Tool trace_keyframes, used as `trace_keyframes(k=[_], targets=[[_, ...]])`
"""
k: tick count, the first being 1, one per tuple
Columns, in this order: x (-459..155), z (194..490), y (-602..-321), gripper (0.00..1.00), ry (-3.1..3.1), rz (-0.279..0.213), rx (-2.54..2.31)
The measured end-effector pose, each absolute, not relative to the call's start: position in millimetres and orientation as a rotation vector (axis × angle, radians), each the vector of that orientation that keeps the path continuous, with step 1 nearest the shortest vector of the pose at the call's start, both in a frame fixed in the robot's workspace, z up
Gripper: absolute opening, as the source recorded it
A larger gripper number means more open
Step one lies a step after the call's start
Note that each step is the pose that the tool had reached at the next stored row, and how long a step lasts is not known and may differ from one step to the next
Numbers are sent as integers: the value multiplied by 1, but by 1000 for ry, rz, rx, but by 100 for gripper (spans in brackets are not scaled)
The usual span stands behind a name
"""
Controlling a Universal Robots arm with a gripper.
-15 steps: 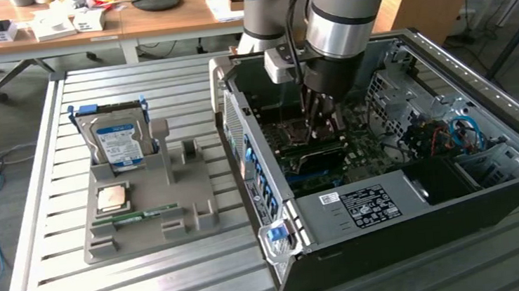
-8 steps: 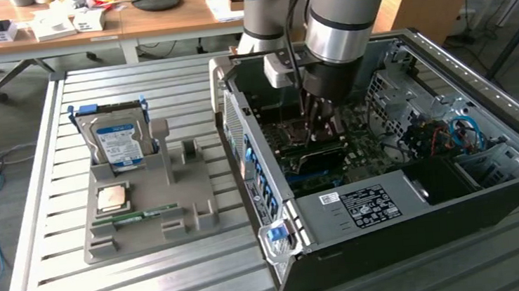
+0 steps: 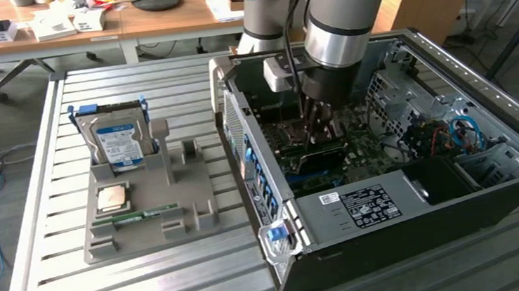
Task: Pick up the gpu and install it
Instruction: 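Press down on the gpu until it lock into place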
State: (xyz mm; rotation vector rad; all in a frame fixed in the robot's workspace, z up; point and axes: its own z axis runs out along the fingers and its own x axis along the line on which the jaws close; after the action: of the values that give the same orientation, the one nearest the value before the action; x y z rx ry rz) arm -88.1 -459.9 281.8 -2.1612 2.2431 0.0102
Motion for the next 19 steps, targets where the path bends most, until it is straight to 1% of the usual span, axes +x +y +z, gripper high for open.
trace_keyframes(k=[19], targets=[[-88,272,-460,11,2243,10,-2161]])
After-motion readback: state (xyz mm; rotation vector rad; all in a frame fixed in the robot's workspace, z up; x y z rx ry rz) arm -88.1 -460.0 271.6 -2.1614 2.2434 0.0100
